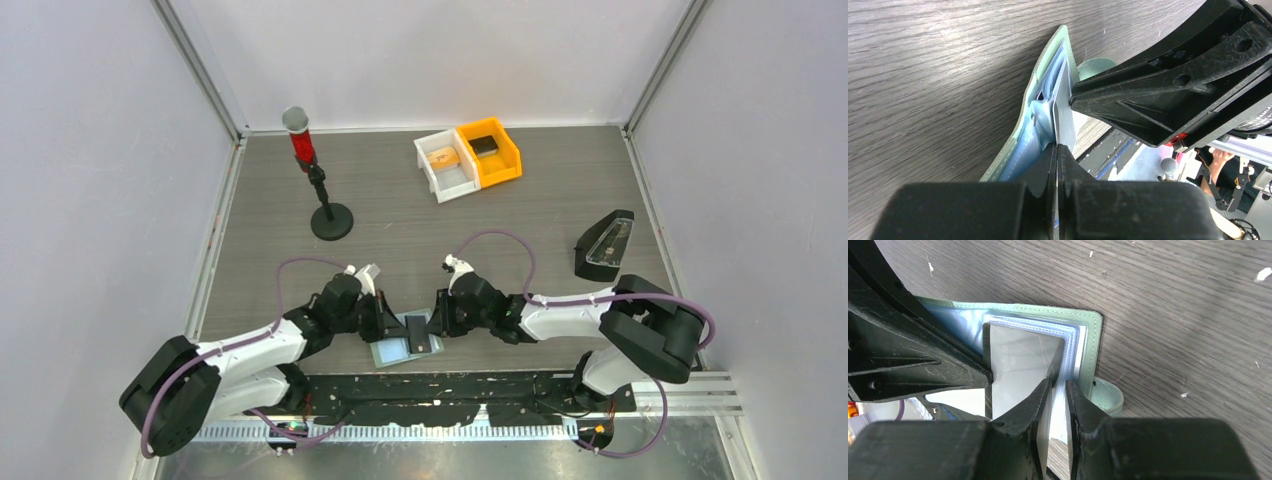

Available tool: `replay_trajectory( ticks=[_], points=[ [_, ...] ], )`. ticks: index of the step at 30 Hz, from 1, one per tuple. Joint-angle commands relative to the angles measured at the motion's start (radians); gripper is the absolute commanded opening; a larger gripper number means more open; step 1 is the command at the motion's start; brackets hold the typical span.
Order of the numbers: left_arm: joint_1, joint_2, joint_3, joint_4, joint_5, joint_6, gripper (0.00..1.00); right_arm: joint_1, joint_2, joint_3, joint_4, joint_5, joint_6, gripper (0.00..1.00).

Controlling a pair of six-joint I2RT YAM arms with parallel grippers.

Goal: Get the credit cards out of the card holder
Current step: Remove the credit card from the card holder.

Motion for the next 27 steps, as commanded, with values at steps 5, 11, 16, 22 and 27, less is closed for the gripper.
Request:
replay_trajectory(
  ticks=[5,11,16,22,27],
  points=[
    [-0.003,0.059,0.034,0.056,0.068,0.013,0.06,-0.004,-0.008,0.003,-0.096,0.073,-0.018,0.23],
    [-0.003,0.069,0.028,0.072,0.077,0.018,0.04,-0.002,-0.073,0.012,-0.119,0.016,-0.012,0.26],
    [-0.002,0.081,0.031,0.075,0.071,0.027,0.00,-0.001,-0.131,0.030,-0.150,0.034,-0.024,0.27],
    [-0.002,0.101,0.031,0.092,0.072,0.025,0.00,0.000,-0.086,0.035,-0.103,0.004,-0.024,0.31],
    [-0.003,0.124,0.040,0.104,0.082,0.027,0.00,-0.001,-0.039,0.065,-0.121,-0.011,-0.029,0.32]
  ],
)
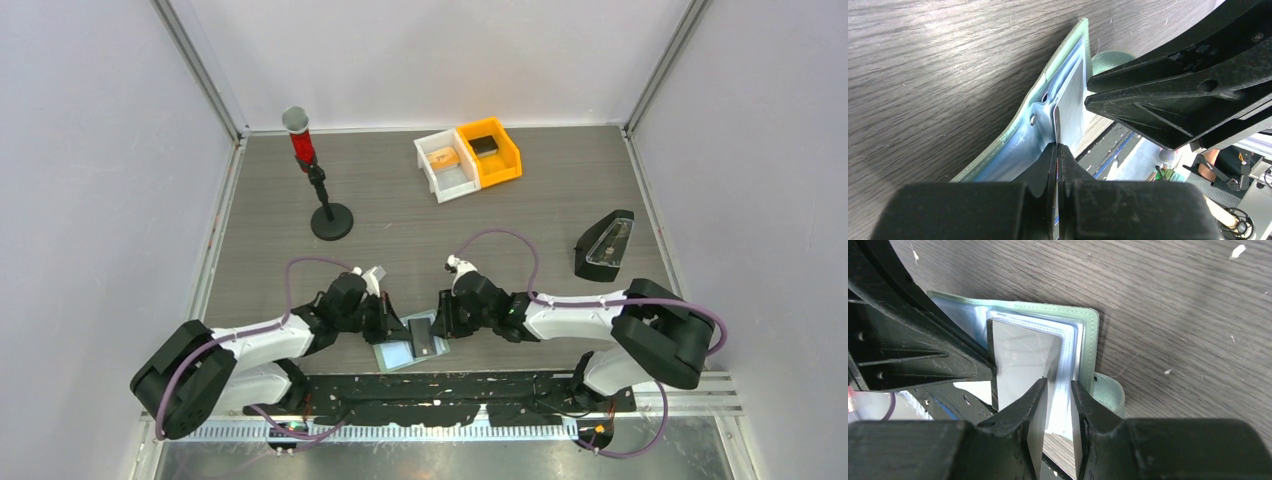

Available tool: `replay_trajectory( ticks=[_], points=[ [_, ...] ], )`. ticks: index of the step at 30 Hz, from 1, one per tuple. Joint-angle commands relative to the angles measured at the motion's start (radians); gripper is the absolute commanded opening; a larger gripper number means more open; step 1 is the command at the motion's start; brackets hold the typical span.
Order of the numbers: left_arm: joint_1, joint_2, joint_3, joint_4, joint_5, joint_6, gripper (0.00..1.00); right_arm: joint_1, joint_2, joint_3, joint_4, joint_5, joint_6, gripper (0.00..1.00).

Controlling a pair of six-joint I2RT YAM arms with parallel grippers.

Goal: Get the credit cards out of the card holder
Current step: Remove the credit card from the card holder.

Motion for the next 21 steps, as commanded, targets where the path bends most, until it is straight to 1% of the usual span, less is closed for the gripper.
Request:
replay_trajectory(
  ticks=[1,7,11,15,21],
  points=[
    [-0.003,0.020,0.023,0.057,0.023,0.021,0.00,-0.002,0.033,0.057,-0.003,-0.016,-0.016,0.31],
    [-0.003,0.046,0.021,0.075,0.035,0.022,0.00,-0.007,0.069,0.058,-0.027,0.022,-0.030,0.31],
    [-0.004,0.059,0.014,0.079,0.039,0.013,0.00,-0.017,0.108,0.054,-0.048,0.032,-0.028,0.29],
    [-0.003,0.055,0.005,0.084,0.039,0.015,0.00,-0.035,0.096,0.021,-0.051,0.060,-0.015,0.27],
    [-0.003,0.049,0.043,0.012,0.055,0.048,0.00,-0.067,0.085,0.007,-0.066,0.069,-0.016,0.27]
  ],
)
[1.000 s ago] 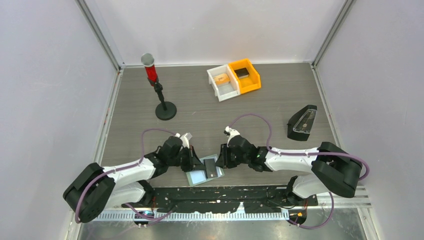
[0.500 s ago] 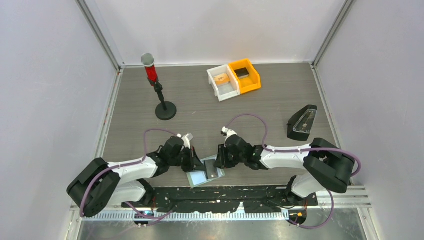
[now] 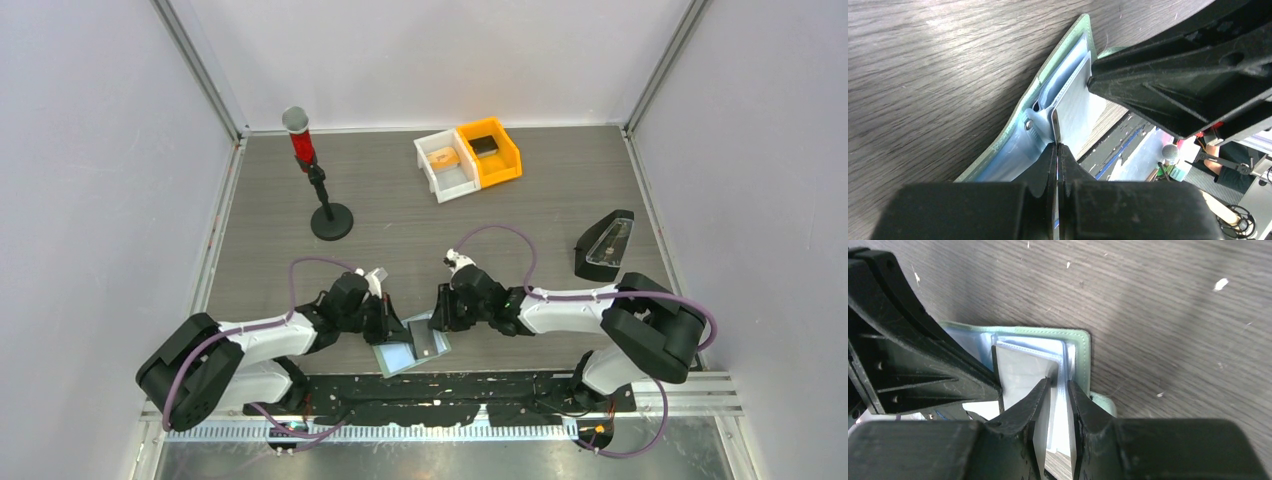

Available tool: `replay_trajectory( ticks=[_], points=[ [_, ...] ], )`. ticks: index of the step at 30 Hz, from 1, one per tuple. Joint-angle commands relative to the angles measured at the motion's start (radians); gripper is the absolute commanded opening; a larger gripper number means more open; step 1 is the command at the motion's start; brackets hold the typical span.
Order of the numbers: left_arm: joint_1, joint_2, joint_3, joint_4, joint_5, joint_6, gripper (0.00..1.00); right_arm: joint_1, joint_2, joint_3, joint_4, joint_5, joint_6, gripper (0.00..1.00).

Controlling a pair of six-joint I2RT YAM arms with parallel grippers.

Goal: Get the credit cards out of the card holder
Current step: Remove the credit card from the card holder.

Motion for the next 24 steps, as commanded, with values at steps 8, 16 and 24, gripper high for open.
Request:
replay_trajectory(
  ticks=[8,16,24],
  points=[
    [-0.002,-0.049,0.108,-0.107,0.005,0.083,0.02,-0.047,-0.004,-0.045,-0.086,0.141,-0.009,0.26],
    [-0.002,0.013,0.132,-0.126,0.010,0.105,0.03,-0.066,-0.027,-0.073,-0.090,0.158,-0.022,0.25],
    [-0.003,0.044,0.102,-0.032,0.037,0.081,0.00,-0.073,-0.014,-0.096,-0.044,0.128,-0.020,0.25]
  ],
)
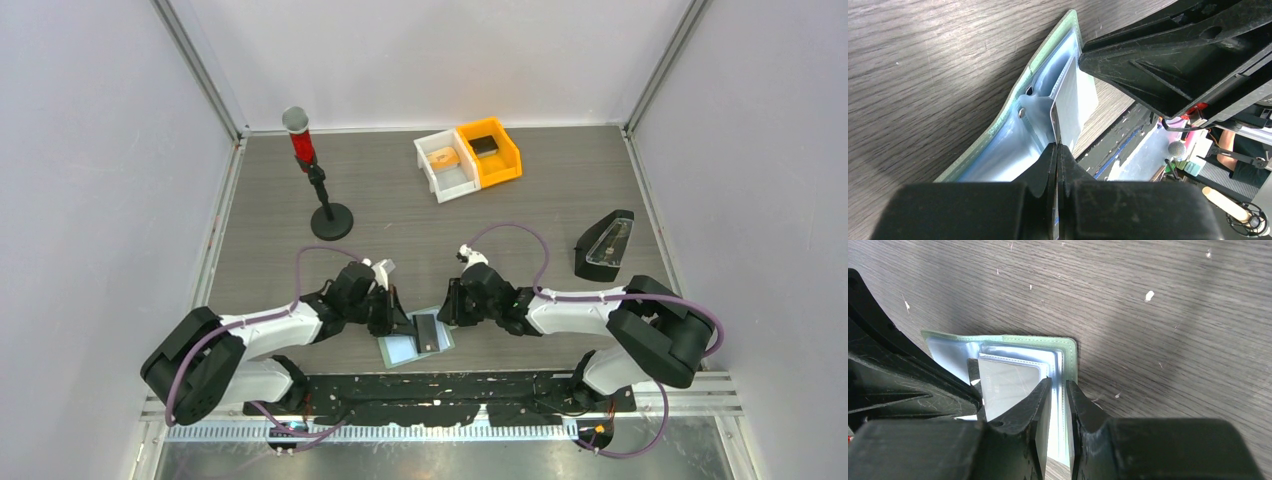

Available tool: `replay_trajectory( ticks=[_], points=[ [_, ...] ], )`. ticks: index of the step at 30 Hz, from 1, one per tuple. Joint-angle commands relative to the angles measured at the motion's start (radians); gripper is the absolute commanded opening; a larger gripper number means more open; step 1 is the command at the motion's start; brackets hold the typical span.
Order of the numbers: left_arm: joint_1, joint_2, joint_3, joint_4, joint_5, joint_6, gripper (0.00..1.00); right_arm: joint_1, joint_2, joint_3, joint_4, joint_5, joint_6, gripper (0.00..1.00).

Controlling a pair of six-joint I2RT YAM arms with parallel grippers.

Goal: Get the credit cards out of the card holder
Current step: Remove the credit card from the card holder.

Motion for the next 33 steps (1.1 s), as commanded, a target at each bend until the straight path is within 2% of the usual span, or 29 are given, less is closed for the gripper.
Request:
replay_trajectory(
  ticks=[1,14,20,24,33],
  points=[
    [-0.002,0.011,-0.007,0.069,0.030,0.006,0.00,-0.014,0.022,-0.048,-0.071,0.071,-0.027,0.25],
    [0.007,-0.047,-0.008,-0.077,-0.040,0.034,0.00,-0.018,0.013,-0.027,-0.096,0.087,-0.042,0.25],
    [0.034,-0.136,-0.008,-0.183,-0.093,0.062,0.00,-0.031,0.015,-0.021,-0.103,0.100,-0.054,0.25],
    [0.049,-0.185,-0.015,-0.202,-0.075,0.081,0.00,-0.043,0.018,-0.015,-0.101,0.090,-0.066,0.25],
    [0.053,-0.306,-0.002,-0.313,-0.107,0.084,0.00,-0.045,-0.069,0.039,-0.141,0.052,-0.134,0.27]
  ],
)
